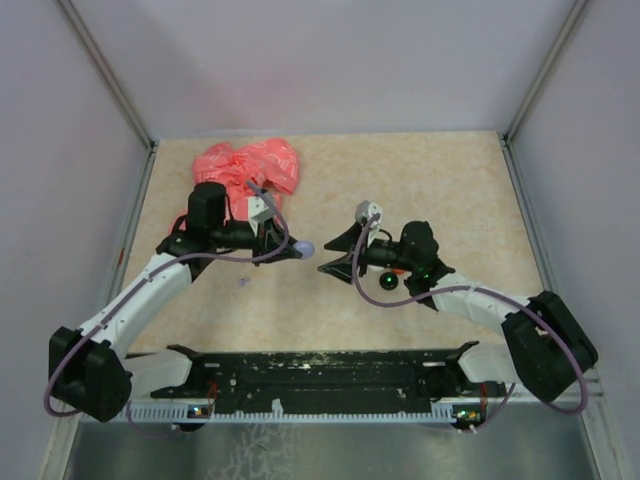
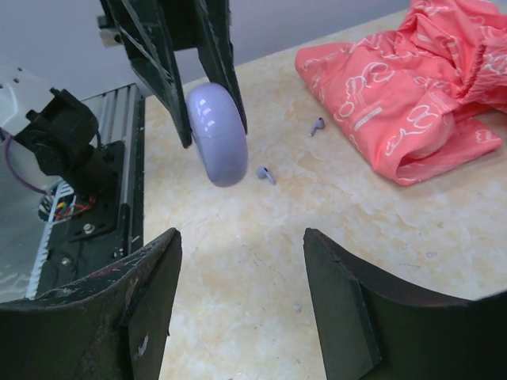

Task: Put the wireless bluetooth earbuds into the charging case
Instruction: Pick up the charging case at the center of the board, then open the charging case.

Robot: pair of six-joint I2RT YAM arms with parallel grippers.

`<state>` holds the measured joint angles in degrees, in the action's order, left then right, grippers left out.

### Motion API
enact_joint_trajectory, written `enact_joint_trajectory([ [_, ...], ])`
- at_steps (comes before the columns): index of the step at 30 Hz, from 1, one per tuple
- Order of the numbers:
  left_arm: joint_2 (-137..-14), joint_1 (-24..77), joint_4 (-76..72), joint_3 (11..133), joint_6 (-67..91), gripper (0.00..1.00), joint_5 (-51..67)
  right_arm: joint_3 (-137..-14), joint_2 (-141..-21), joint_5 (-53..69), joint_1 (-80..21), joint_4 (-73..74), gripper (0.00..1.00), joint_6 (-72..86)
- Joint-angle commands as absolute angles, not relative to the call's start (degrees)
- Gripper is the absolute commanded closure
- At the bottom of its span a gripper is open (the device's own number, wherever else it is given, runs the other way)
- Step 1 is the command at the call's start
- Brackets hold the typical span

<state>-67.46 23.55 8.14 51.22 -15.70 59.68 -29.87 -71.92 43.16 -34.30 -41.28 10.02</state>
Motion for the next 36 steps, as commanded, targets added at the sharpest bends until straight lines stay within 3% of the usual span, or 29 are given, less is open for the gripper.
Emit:
enact_joint_trajectory([
  [1,-66.55,24.02,9.1,48.68,-19.48,1.0,61.22,-29.48,-73.73,48.63,-33.93,-52.98,0.38,15.82],
  [13,-65.29,27.52,9.76,48.26,-21.23,1.0,60.5,-28.76,-75.76,52.87,-34.06,-60.13,0.4,20.22],
  [22,-65.01,28.66,9.67,48.54,-20.93,1.0,60.47,-29.82,-80.52,55.47,-34.54,-65.36,0.53,24.95],
  [36,-66.77,30.18,9.67,48.8,-20.05,1.0,60.89,-31.0,-80.78,55.2,-36.96,-62.24,0.63,21.7],
])
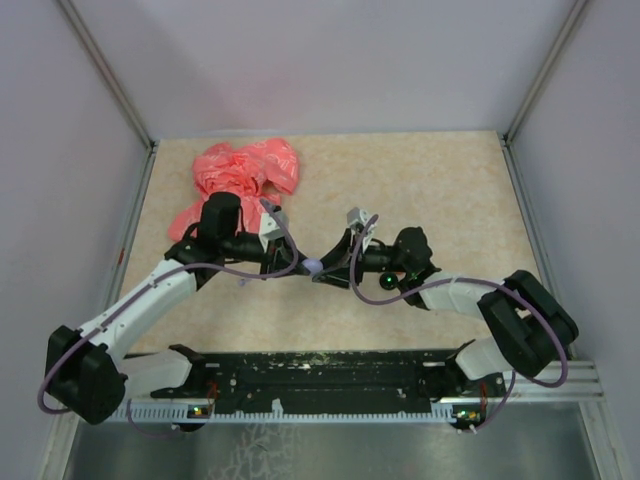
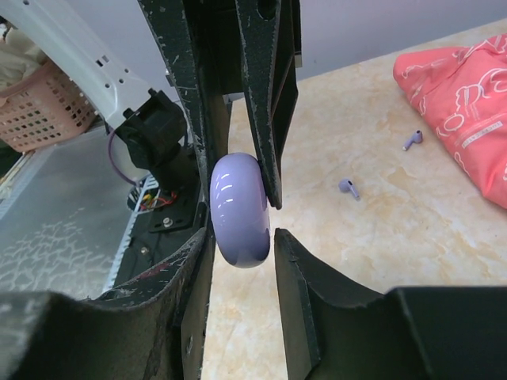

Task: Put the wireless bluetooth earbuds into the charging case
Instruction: Open the charging case.

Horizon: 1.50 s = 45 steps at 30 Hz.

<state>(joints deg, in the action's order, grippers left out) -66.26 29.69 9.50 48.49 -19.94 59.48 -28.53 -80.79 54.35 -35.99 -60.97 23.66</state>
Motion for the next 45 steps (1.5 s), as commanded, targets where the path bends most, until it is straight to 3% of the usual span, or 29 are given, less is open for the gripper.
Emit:
enact_joint_trajectory([
  [1,-66.79,30.34,9.7,48.78,-20.04,1.0,60.94,-30.99,-80.77,55.2,-37.04,-62.09,0.63,21.49],
  [10,-68.24,31.79,9.67,48.87,-20.0,0.99,60.46,-31.21,-80.15,54.61,-37.84,-60.23,0.71,19.46],
  [15,-67.81,31.92,9.67,48.98,-19.36,0.96,60.66,-31.32,-79.54,54.82,-37.89,-58.45,0.85,17.93],
  [19,-67.88,31.92,9.68,49.14,-18.16,0.86,59.11,-31.09,-78.72,54.79,-37.9,-58.13,0.99,17.14],
  [33,-64.67,31.82,0.44,46.56,-6.75,0.47,56.04,-29.13,-75.41,54.67,-37.94,-58.33,1.0,14.15],
  [45,-64.38,29.95,-1.63,46.15,-2.26,0.43,52.06,-28.55,-75.0,55.72,-38.05,-60.13,1.0,14.53],
])
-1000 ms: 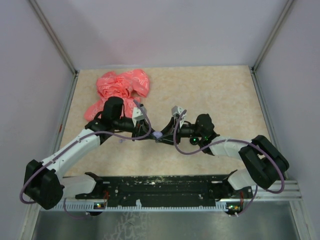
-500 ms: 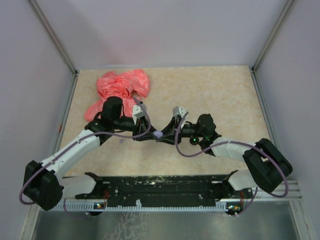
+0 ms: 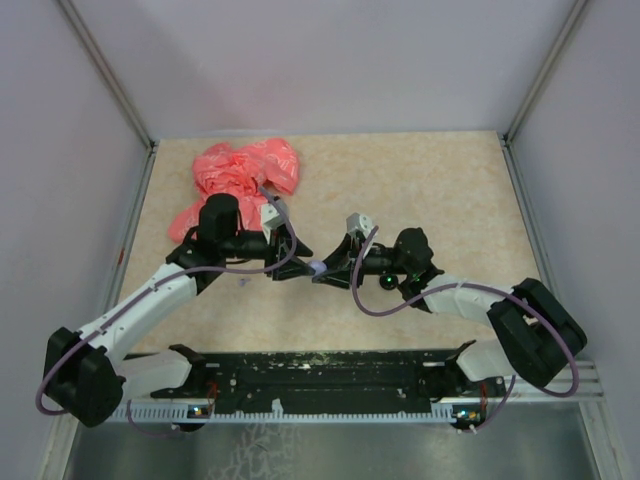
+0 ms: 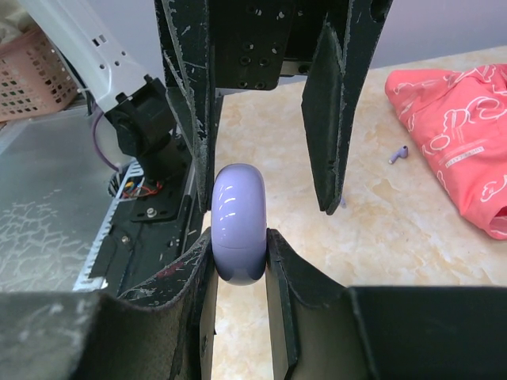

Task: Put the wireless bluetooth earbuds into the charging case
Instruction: Open the charging case.

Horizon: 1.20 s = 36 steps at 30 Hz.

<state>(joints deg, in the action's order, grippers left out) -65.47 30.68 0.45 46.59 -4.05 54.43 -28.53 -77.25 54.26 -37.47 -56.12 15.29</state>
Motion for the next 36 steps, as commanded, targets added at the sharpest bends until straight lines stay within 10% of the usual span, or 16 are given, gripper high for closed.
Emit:
enact_joint_trajectory([
  [1,-64.3,29.87,-1.4,46.15,-2.26,0.43,51.1,-28.41,-74.87,55.72,-38.06,-60.44,1.0,14.58],
  [26,-63.8,26.86,-1.44,46.37,1.87,0.41,43.16,-27.77,-73.71,55.22,-38.02,-60.07,1.0,13.53],
  [36,-52.92,26.9,11.49,45.49,13.38,0.27,16.47,-26.12,-67.73,46.02,-38.06,-45.92,1.0,4.24],
])
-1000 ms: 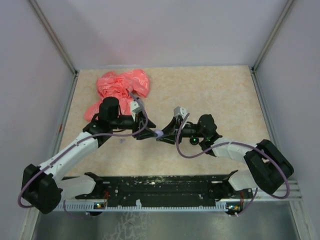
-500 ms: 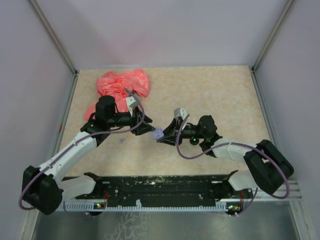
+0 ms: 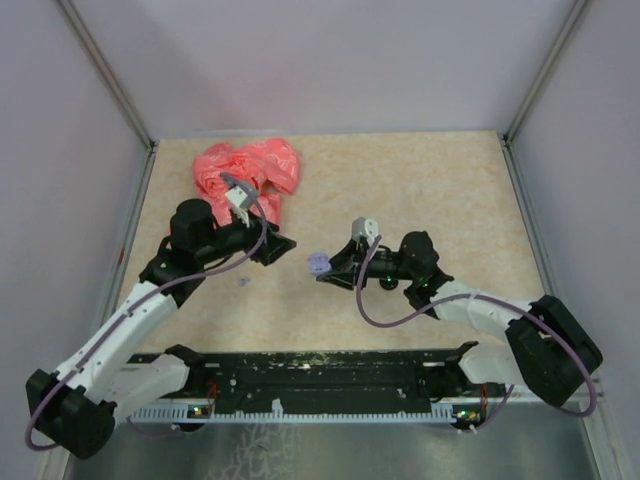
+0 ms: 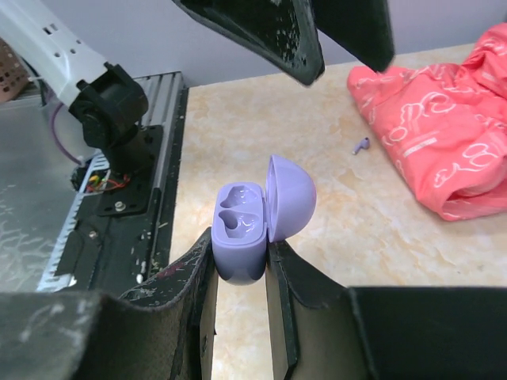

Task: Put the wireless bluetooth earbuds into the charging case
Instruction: Open the charging case, then pick up the earbud from the center of the board.

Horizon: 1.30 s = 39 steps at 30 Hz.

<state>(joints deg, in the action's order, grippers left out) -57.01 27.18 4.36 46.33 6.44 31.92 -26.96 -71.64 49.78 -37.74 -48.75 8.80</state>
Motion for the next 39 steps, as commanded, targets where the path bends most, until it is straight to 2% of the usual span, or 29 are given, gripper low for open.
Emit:
enact_joint_trajectory([
  [1,-52.17,26.92,13.56,45.3,15.46,0.27,12.86,-25.63,-67.05,45.28,-38.01,-45.48,1.0,4.0],
  [9,-52.49,26.93,25.27,41.12,29.55,0.29,-1.63,-22.72,-65.82,42.06,-38.06,-46.96,1.0,3.72],
  [18,-57.72,26.81,20.07,34.36,35.3,0.34,-15.15,-21.1,-67.32,41.4,-38.06,-50.39,1.0,5.0],
  [26,-68.46,25.76,10.25,36.05,31.07,0.37,-14.83,-20.98,-68.85,41.91,-38.06,-51.98,1.0,5.88],
  [33,-77.95,25.42,12.65,40.12,30.55,0.37,-12.0,-20.98,-69.21,41.75,-38.06,-52.03,1.0,5.86],
  [39,-80.66,25.45,14.94,40.07,31.17,0.38,-9.11,-20.96,-69.28,41.67,-38.06,-51.94,1.0,5.84],
])
